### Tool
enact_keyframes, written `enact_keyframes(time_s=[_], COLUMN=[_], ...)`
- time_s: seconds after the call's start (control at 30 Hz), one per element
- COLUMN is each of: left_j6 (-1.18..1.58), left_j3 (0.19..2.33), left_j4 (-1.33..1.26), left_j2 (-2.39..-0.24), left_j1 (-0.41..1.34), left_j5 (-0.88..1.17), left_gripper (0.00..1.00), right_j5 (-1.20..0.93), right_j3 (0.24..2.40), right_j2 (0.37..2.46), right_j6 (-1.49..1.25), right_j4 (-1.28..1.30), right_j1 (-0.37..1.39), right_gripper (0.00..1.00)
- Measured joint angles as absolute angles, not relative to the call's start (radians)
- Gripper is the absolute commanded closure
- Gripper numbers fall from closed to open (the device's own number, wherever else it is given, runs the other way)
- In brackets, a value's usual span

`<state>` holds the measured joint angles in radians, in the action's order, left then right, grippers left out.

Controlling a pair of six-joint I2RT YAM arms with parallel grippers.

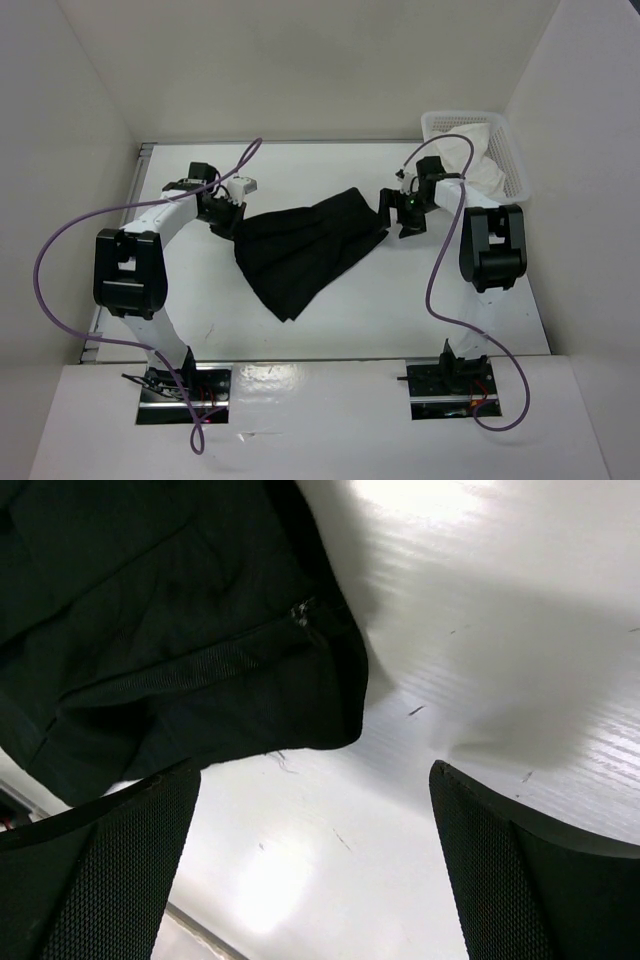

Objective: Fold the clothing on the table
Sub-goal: Fold the skirt

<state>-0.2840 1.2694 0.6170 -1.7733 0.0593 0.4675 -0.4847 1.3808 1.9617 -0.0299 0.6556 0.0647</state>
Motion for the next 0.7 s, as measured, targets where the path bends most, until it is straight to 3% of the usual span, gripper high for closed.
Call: enact_keyframes(time_s=[0.7], left_j6=[-0.284], left_j3=[1.256], left_j4=[0.605], left_j2=[-1.773], left_j1=[0.059], left_j5=[0.468], left_gripper=[1.00], right_j5=[-0.540], right_j3=[1.380], right_j2=[2.000], right_j6=[-0.138], right_j4=[0.529], right_j1=[0.064], right_gripper=[0.03])
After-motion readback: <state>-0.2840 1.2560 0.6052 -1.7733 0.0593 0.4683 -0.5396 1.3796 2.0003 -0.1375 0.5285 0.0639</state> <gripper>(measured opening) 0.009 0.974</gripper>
